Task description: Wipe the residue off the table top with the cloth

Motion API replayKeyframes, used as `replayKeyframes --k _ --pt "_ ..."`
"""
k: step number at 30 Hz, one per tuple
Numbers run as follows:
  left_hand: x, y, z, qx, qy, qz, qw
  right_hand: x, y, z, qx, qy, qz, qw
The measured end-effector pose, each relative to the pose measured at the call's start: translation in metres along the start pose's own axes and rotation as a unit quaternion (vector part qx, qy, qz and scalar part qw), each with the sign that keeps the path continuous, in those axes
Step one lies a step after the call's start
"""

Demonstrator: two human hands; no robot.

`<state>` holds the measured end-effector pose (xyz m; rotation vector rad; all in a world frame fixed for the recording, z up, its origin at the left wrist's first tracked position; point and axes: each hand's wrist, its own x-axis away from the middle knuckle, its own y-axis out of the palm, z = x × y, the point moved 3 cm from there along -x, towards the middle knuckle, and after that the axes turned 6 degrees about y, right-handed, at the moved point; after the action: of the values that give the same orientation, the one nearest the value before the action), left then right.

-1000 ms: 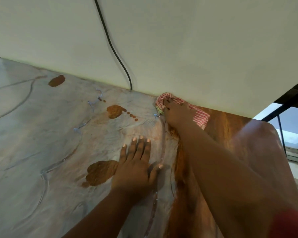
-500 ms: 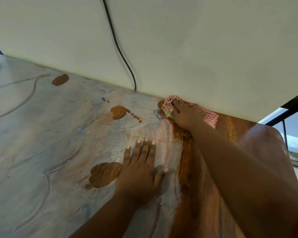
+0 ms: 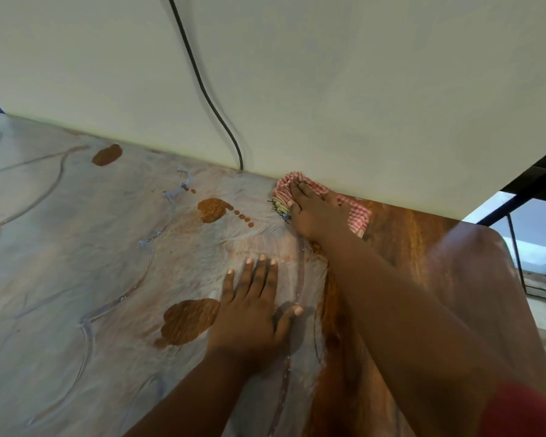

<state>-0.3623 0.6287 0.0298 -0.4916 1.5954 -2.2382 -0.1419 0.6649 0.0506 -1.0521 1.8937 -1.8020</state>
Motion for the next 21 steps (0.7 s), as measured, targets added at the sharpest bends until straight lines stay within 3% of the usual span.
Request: replayKeyframes --k 3,11,14,18,21 --pt "0.0 0.001 0.0 -0.004 -0.001 -0.002 1.0 0.014 0.007 -0.007 -0.025 0.025 -0.015 0.999" --pt "0.001 0.001 0.0 -0.001 0.0 0.005 1.0 0.083 0.015 0.035 0.071 -0.131 -0.056 0.987" --pt "0.001 0.002 0.001 -0.004 0.001 0.006 1.0 0.059 0.006 0.055 0.1 -0.098 -0.047 0.989" --pt "0.001 0.004 0.0 -0.004 -0.001 0.006 1.0 0.031 0.006 0.024 0.036 -0.003 -0.043 0.998" --pt "0.001 0.005 0.0 -0.009 0.004 0.009 1.0 0.057 0.014 -0.004 0.042 -0.062 -0.03 0.997"
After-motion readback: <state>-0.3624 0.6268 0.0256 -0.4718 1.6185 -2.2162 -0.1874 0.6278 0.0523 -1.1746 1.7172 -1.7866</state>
